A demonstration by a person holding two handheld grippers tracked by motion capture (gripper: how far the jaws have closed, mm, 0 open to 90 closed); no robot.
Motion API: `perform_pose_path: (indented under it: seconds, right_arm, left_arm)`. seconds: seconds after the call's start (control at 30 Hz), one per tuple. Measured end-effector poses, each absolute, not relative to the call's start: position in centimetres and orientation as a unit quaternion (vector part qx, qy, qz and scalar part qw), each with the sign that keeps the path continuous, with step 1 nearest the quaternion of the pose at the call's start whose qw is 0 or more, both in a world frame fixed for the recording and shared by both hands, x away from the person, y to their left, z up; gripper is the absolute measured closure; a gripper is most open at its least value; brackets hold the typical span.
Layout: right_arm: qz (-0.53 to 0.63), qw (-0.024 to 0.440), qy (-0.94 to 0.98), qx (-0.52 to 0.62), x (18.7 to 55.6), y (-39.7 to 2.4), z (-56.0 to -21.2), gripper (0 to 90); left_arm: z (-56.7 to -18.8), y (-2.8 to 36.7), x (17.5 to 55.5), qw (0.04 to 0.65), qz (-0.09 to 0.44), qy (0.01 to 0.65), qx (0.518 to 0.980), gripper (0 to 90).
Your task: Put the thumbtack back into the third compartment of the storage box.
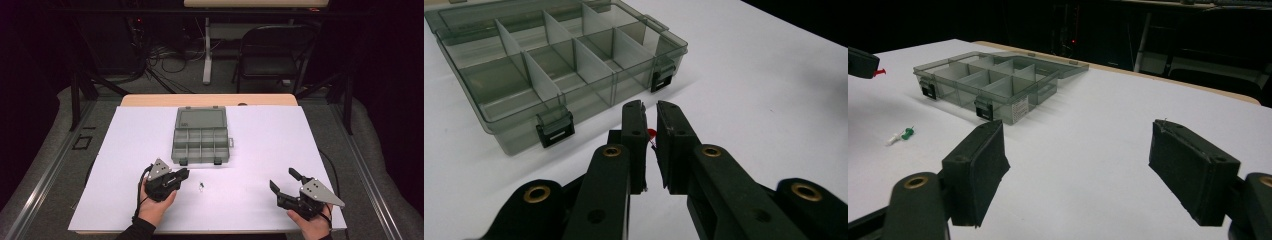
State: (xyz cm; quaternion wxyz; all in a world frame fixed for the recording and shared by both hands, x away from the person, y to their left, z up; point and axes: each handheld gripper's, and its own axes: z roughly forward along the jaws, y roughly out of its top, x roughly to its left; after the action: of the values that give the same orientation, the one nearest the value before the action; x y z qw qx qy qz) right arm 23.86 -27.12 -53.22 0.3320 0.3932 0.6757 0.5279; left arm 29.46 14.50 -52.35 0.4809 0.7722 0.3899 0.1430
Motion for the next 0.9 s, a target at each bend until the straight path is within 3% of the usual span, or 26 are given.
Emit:
perform_pose_path:
  seconds: [0.37,0.9]
  right_arm:
    - [0.527,0.332,0.674,0.397,23.9,-27.2,-53.3,21.9]
    - [0.527,0.330,0.674,0.399,24.0,-27.3,-53.3,21.9]
  left_arm:
    - [-49.9,13.9,31.2,0.490,0.144,0.389,0.767,83.2]
    - [-46.5,11.9,36.8,0.489,0.145,0.404,0.759,83.2]
